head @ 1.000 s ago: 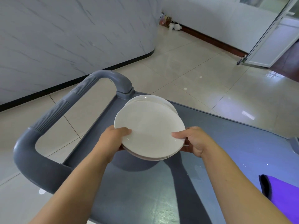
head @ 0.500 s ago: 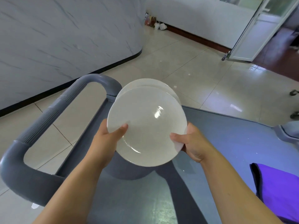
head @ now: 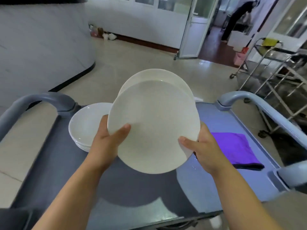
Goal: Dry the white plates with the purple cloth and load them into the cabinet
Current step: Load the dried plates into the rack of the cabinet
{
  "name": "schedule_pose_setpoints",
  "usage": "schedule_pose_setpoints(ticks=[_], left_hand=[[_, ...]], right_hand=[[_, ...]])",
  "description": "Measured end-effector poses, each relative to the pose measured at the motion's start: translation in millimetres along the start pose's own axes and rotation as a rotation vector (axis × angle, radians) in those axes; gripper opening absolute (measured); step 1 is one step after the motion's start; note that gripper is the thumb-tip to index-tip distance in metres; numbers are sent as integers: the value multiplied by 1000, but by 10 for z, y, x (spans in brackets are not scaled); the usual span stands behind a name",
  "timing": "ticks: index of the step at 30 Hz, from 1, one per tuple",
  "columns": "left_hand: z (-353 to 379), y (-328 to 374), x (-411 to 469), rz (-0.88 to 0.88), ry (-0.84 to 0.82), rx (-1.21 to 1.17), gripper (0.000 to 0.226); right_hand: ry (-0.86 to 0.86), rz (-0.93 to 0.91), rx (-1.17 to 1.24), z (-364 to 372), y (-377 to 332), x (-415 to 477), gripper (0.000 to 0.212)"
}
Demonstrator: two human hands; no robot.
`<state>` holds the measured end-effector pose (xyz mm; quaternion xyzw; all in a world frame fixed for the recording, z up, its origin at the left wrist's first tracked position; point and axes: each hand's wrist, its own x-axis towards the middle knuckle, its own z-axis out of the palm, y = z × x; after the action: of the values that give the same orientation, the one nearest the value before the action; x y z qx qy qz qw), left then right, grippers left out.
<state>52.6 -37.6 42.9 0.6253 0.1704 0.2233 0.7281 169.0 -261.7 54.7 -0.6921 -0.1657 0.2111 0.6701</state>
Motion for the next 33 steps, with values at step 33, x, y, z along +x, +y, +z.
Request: schedule_pose_setpoints(ticks=[33], left_hand=[[5023,-620,-4039,-54,-1591,154,59]], right_hand=[[1597,-25,-16,-2450,497,-6297,68]])
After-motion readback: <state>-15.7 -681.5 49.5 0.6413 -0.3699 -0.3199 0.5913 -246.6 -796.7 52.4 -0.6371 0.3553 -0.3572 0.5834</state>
